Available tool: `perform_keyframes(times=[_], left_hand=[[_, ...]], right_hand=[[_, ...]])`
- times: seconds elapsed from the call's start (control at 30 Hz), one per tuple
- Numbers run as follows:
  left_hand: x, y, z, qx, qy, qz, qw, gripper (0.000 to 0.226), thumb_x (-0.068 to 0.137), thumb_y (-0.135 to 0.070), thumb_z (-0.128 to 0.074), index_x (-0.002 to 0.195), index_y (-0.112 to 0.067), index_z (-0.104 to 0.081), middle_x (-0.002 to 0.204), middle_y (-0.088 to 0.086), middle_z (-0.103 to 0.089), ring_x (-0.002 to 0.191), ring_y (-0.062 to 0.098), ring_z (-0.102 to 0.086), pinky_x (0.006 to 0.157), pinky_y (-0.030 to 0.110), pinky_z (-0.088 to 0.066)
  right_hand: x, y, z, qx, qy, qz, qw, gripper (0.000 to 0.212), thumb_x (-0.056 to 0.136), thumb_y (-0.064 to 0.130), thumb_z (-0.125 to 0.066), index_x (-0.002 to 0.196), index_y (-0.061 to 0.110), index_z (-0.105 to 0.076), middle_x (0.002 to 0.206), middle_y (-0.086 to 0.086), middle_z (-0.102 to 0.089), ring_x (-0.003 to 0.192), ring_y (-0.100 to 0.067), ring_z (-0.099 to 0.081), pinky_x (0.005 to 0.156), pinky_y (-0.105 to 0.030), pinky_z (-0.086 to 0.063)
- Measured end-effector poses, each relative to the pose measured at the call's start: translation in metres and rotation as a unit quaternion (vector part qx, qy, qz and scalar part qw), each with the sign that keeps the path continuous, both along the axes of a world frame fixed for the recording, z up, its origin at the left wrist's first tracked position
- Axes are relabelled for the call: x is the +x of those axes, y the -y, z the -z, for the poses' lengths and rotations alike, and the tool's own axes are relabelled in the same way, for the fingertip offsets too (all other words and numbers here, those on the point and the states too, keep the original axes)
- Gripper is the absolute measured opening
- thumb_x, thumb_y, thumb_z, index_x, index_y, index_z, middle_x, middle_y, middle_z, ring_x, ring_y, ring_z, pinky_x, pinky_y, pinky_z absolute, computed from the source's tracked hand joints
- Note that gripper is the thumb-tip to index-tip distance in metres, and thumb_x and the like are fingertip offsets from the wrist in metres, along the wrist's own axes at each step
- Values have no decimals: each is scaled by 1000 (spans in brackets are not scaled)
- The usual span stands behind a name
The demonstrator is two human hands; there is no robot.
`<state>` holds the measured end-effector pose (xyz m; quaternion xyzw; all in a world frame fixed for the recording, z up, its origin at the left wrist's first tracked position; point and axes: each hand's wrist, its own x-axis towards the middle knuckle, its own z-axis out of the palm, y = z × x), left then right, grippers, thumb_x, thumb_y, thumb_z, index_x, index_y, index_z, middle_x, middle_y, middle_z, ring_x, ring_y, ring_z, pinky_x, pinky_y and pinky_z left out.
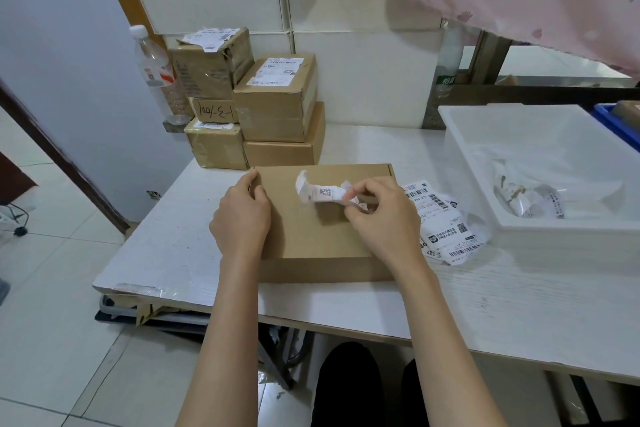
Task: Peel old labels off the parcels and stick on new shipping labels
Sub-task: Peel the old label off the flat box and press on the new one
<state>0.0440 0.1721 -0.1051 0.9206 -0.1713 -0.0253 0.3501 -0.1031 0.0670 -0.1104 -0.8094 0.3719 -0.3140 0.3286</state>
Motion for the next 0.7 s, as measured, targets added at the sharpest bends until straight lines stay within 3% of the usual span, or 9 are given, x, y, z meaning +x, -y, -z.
perform_keyframes(times=[0.1, 0.23, 0.4, 0.53, 0.6, 0.7], left_hand=[[0, 0, 0, 2, 0, 1, 1000, 43, 102, -24, -38, 142, -35, -48, 132, 8, -60, 117, 34, -54, 80, 33, -30], [0, 1, 0, 1, 2, -1, 1000, 43, 102, -23, -38, 142, -34, -48, 131, 9, -60, 116, 34, -54, 81, 33, -32], [0, 0, 0, 0, 3, 2, 1000, 43, 102, -23, -38, 143, -34, -48, 130, 9, -61, 115, 34, -54, 80, 33, -32], [1, 1, 0, -1, 3, 1, 1000, 44, 102, -23, -38, 142, -34, -48, 129, 8, -61, 115, 34, -54, 82, 34, -34], [1, 1, -1, -2, 2, 0, 1000, 44, 101, -23, -38, 142, -34, -48, 130, 9, -61, 115, 34, -54, 87, 37, -38], [2, 1, 0, -1, 1, -2, 1000, 43, 102, -23, -38, 142, -34, -48, 131, 9, -60, 116, 34, -54, 85, 35, -36]], right_hand=[[-2, 0, -4, 39, -10, -22, 999, 19, 69, 35, -68, 87, 38, -61, 105, 19, -57, 101, -2, -58, 94, -33, -41], [2, 8, -11, 178, 118, 1, 977, 17, 74, 45, -65, 86, 33, -62, 97, 16, -65, 91, 0, -61, 91, -38, -49], [21, 18, -10, 31, -86, 6, 996, 31, 73, 40, -76, 101, 30, -68, 106, 11, -58, 102, -12, -56, 88, -33, -45], [34, 16, -5, -4, -52, 26, 998, 9, 77, 25, -72, 86, 24, -73, 86, 12, -59, 98, -19, -56, 81, -31, -41], [34, 15, -1, -10, -40, 20, 999, 4, 81, 22, -68, 81, 25, -70, 91, 11, -62, 98, -17, -53, 81, -30, -35], [30, 17, 2, -10, -24, -10, 1000, 10, 84, 19, -64, 81, 28, -62, 99, 12, -65, 98, -16, -51, 87, -34, -38]])
